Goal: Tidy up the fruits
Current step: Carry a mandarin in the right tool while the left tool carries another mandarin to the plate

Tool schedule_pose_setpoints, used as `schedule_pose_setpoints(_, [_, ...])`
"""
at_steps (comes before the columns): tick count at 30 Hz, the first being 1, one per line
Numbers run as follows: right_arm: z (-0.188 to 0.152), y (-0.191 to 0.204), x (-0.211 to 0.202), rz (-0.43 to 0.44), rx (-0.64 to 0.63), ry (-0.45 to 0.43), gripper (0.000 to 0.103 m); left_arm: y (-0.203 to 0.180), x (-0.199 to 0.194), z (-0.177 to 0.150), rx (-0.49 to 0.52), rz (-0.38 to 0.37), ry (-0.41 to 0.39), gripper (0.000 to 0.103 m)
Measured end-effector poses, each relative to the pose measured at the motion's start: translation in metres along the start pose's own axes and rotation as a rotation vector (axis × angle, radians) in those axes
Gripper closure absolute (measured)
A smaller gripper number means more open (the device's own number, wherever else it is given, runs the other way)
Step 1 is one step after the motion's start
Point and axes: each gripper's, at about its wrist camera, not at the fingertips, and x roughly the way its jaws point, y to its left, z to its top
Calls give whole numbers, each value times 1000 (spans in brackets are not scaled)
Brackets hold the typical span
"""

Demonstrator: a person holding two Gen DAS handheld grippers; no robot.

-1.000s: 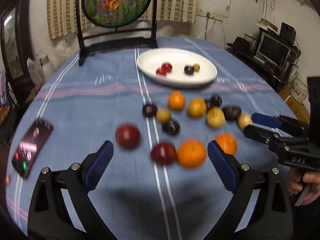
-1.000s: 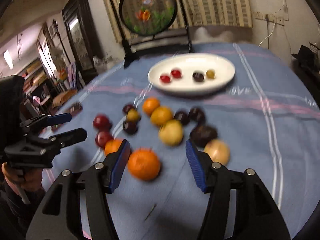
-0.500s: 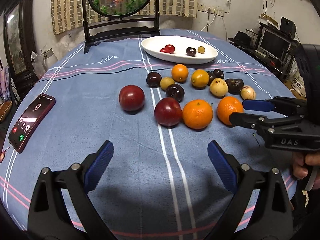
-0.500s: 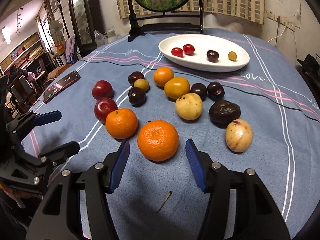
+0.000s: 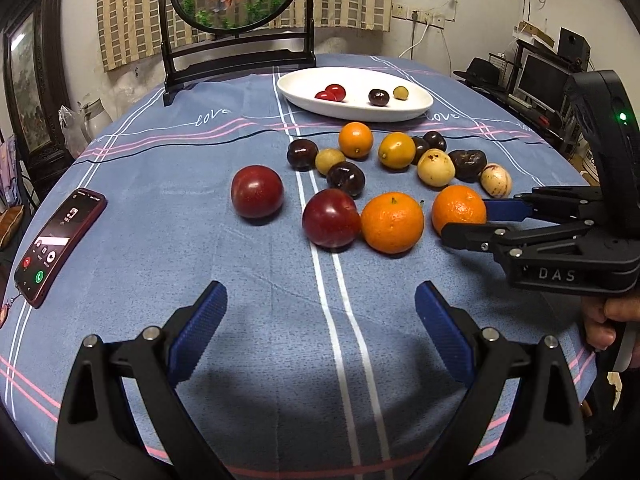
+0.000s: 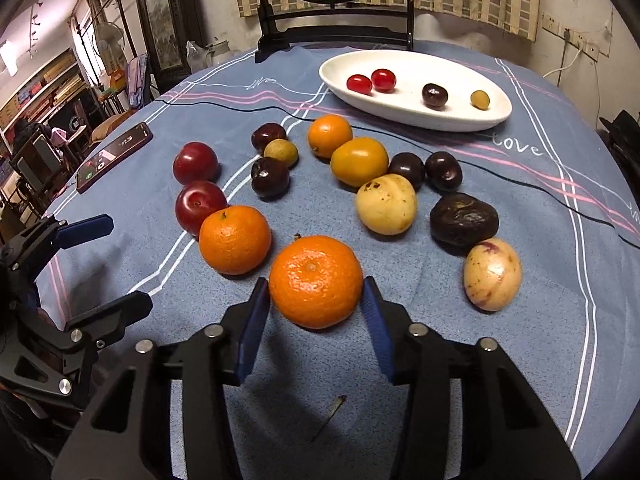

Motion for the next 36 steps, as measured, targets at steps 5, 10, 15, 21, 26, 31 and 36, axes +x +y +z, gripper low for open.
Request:
schedule_pose_setpoints(5, [-5,-15,-13,42,77,-58,57,-7,-2,5,14,-36,-11,11])
schedule_pose_setpoints(10, [-13,-33,-25,86,164,-99,57,-29,4,23,70,-123,-27,37])
schedule_pose_setpoints(15, [-17,-38,-30,108,186,-118,57,-43,26,38,118,-139,8,47])
schedule_pose_setpoints(21, [-18,-39,-31,125,192,-119,57,-47,42,46,152,-105,45,52])
schedule_pose_setpoints(26, [-20,-42,-31,133,207,-119,57,-50,47,51,187,-87,54,52])
schedule_pose_setpoints(31, [-20,-42,-31,137,209,-121,58,-53,59,53,227,-48,75,52])
schedule_pose_setpoints(36, [-21,-43,-31,138,211,-120,58,-53,61,53,260,-28,75,58])
